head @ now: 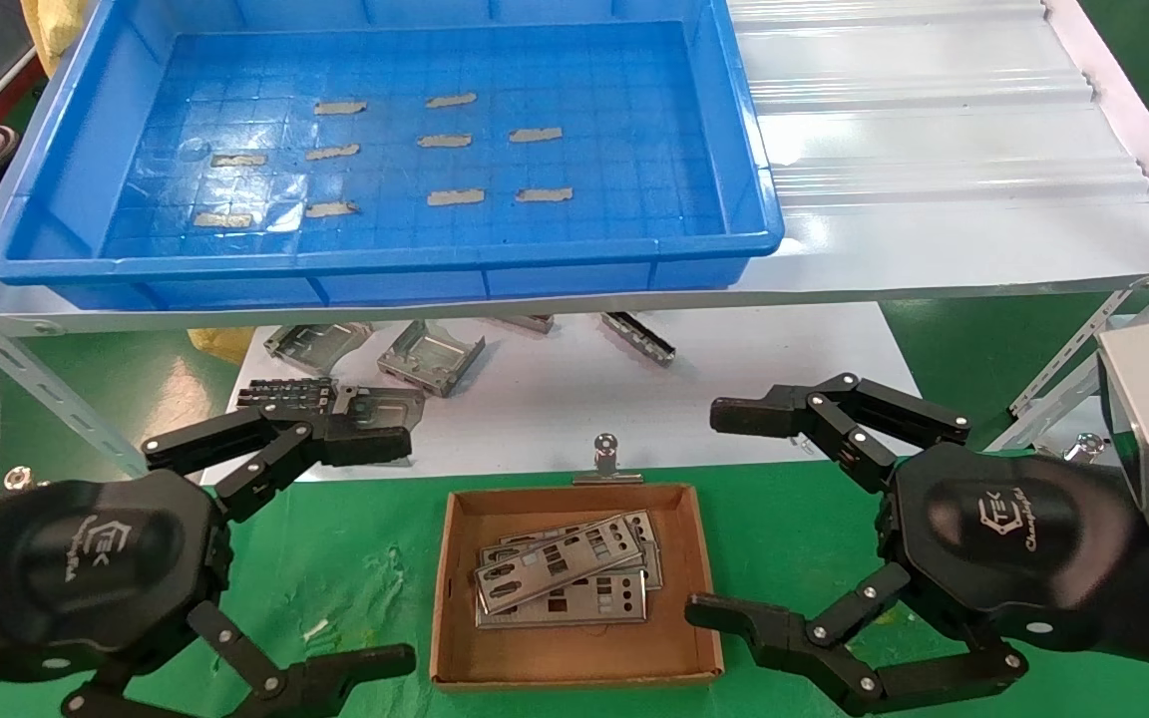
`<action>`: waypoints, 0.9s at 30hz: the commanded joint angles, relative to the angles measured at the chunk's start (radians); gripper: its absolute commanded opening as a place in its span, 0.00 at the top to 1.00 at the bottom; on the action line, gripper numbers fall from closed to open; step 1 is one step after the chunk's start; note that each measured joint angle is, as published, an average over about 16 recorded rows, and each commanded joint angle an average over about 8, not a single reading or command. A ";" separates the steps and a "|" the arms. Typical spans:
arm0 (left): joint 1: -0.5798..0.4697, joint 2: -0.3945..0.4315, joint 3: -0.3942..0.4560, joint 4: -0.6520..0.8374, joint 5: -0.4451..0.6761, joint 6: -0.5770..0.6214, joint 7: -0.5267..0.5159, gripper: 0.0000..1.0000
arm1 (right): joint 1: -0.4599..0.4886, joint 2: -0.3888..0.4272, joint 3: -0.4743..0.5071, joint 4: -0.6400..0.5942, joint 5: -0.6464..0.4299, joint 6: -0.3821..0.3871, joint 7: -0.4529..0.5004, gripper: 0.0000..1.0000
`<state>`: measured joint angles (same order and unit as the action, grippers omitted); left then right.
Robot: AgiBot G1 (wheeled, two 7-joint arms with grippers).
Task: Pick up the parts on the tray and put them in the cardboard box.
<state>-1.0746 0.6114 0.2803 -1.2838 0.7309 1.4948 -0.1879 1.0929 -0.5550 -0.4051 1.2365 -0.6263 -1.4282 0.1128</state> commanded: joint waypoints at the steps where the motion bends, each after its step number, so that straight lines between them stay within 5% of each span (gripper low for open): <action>1: 0.000 0.000 0.000 0.000 0.000 0.000 0.000 0.00 | 0.000 0.000 0.000 0.000 0.000 0.000 0.000 0.00; 27: 0.000 0.000 0.000 0.000 0.000 0.000 0.000 0.00 | 0.000 0.000 0.000 0.000 0.000 0.000 0.000 0.00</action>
<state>-1.0746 0.6114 0.2803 -1.2838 0.7309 1.4948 -0.1879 1.0929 -0.5550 -0.4051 1.2365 -0.6263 -1.4282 0.1128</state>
